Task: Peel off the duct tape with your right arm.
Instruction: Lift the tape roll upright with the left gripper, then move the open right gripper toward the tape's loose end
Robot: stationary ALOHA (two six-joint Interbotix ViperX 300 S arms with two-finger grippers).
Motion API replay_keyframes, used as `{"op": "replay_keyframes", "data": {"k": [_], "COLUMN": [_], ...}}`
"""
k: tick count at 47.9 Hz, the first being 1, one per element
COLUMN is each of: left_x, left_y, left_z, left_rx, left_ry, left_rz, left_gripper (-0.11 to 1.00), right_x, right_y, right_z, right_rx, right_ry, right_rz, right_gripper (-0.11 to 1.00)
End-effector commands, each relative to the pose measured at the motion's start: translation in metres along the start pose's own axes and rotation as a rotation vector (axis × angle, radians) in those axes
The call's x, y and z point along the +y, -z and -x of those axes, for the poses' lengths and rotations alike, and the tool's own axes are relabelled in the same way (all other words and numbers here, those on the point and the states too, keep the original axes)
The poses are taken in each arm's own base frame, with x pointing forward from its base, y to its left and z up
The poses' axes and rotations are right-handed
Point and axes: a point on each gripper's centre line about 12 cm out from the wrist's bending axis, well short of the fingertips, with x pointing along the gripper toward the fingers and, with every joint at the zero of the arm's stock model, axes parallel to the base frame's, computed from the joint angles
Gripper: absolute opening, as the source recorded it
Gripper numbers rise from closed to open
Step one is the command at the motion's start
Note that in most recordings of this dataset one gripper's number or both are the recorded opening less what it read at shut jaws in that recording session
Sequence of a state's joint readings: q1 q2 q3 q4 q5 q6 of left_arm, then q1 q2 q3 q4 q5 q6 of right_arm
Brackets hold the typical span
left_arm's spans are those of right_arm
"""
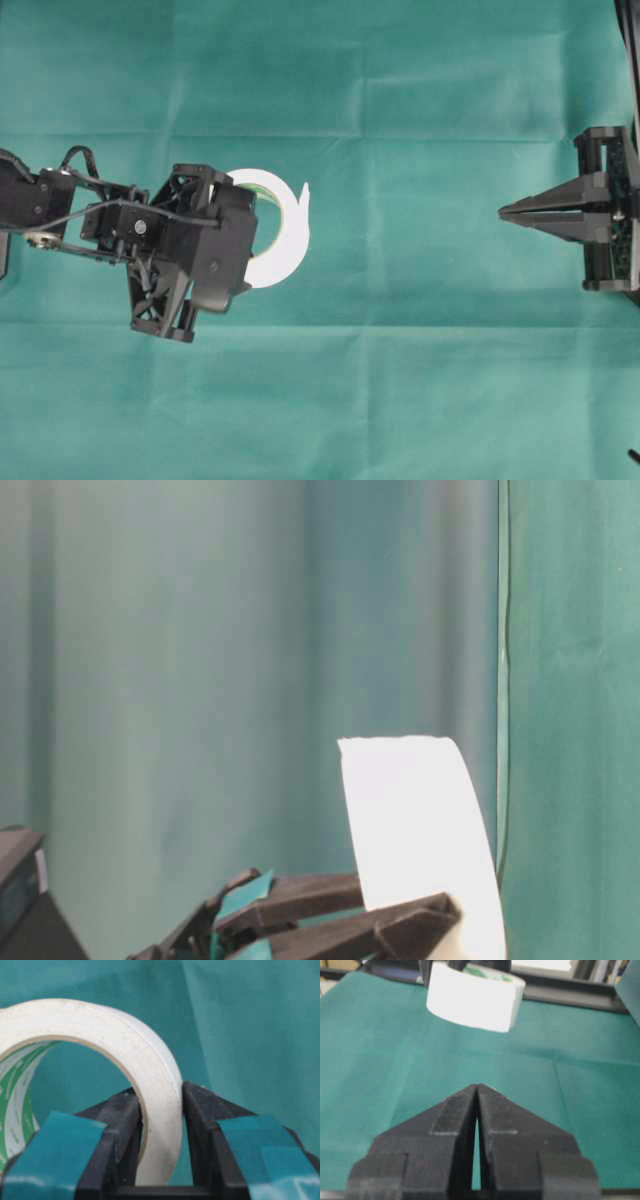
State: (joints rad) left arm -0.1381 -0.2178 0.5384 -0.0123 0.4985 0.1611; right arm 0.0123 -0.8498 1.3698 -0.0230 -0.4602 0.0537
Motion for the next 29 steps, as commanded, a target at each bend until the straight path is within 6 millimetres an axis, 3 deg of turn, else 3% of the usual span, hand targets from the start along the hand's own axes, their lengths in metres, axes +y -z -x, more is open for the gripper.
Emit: {"op": "replay_keyframes", "data": {"k": [1, 11, 29], "left_x": [-0.001, -0.011, -0.012], "left_y": [-0.018, -0.016, -0.013], "left_z": [0.019, 0.023, 0.021], "left_rx": [-0.072, -0.074, -0.067], "left_ry": [-0.005, 0.009, 0.013], "left_rz": [-0.066, -0.229, -0.239], "left_gripper": [0.21, 0.22, 0.22], "right_x": [0.001, 0.001, 0.001], "right_y": [-0.009, -0.007, -0.011], "right_z": [-0.011, -0.027, -0.053], "right_rx": [-0.008, 0.031, 0.020], "right_ry": [-0.004, -0.003, -0.005], "right_rz": [0.000, 0.000, 0.002], "right_gripper": [-0.10, -0.10, -0.10]}}
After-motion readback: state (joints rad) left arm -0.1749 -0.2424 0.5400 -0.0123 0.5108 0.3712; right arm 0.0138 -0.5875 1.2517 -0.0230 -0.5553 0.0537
